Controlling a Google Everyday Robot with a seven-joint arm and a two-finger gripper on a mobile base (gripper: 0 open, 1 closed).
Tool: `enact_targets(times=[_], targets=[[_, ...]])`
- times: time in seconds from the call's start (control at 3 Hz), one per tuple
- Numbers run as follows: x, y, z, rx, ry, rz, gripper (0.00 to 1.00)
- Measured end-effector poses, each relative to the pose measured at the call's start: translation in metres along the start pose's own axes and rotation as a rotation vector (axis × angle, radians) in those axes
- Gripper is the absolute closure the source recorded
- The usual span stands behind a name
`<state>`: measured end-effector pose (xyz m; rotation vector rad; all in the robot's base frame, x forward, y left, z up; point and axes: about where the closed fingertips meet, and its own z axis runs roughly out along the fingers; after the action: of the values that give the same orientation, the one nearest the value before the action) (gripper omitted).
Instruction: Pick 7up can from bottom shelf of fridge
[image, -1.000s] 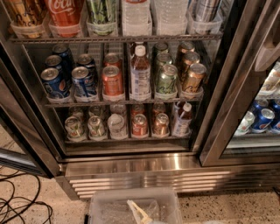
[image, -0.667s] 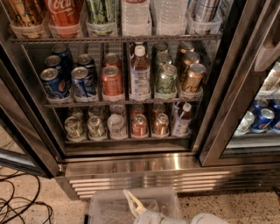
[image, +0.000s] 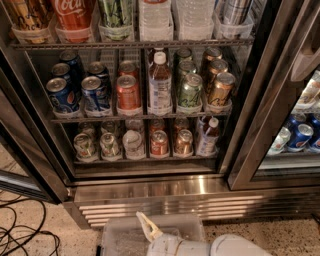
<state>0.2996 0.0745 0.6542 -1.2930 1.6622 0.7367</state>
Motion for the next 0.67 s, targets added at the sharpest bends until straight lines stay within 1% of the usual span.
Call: enact_targets(times=[0.33,0.67], targets=[[0.007,-0.008,0.003,0.049,-0.040,-0.008,0.00],[0.001,-0.036,0.022,0.143,-0.111,-0.146,0.00]])
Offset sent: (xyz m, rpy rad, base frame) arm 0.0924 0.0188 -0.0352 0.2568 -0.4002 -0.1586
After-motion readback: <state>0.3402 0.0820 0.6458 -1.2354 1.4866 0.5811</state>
